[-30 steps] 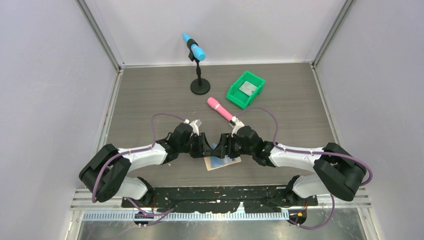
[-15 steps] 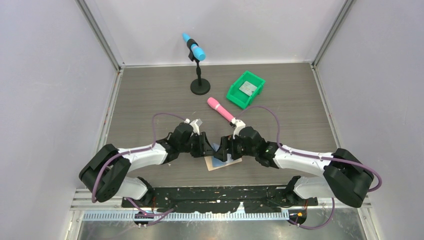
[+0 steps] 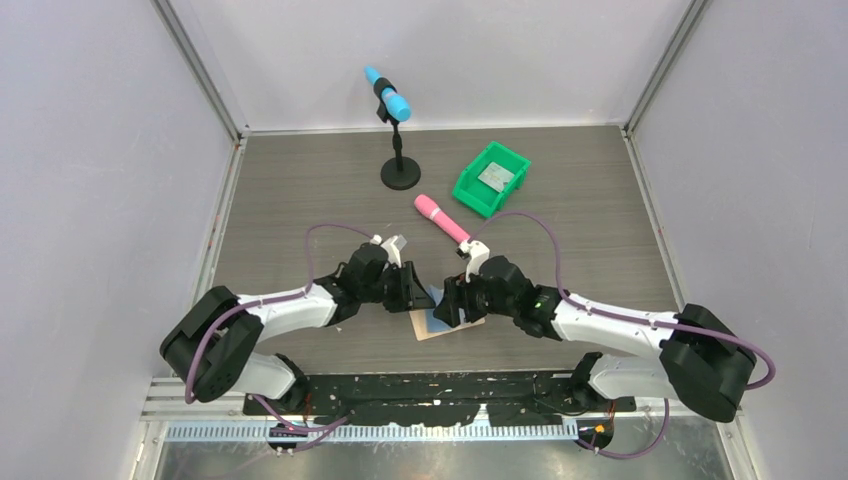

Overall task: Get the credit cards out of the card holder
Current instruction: Remove the credit card from the card holder.

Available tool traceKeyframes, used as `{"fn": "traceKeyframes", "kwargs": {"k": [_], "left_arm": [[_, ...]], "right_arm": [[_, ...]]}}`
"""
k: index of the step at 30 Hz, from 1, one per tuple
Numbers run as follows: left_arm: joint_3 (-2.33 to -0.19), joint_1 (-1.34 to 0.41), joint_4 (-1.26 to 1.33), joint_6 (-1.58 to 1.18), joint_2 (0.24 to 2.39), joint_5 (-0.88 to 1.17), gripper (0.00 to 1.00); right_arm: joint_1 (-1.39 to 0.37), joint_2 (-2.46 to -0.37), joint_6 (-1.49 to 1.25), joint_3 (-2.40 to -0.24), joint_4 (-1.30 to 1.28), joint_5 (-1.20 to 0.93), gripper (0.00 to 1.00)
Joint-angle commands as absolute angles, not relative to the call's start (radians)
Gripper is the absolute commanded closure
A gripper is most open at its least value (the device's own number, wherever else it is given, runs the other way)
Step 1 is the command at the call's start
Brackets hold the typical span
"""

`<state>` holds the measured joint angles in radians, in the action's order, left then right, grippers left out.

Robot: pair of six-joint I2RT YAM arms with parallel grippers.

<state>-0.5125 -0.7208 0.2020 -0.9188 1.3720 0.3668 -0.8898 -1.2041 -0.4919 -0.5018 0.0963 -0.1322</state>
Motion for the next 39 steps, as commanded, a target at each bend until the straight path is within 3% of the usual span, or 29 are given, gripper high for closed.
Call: {"fn": "traceKeyframes", "kwargs": {"k": [1,21,32,34,39], "left_arm": [[-0.558,-0.731,0.252,-0.927,1.386,0.369,0.64],[-0.562,-0.738,0.241,-0.927,1.387,0.367,0.64],[-0.570,-0.744,0.236,-0.925,1.394,0.366,0.64],[-0.568,-0.744,0.227,-0.925,1.391,0.361,0.64],[-0.552,-0.743,0.127,-0.910,1.342,0.276,0.66]], "right_arm": [[-0.921,-1.187,-0.459,-0.548,0.089,-0.076,0.31],[-0.987,-1.246,-0.458,-0.616,0.014,0.060,0.49],[-1.018,-1.305,-0.483,-0.643,0.008,0.091,0.50],[-1.017,-1.318,-0.498,-0.650,-0.009,0.116,0.54],[-1.015,-1.290,-0.522,-0.627,-0.019,0.159,0.83]]}}
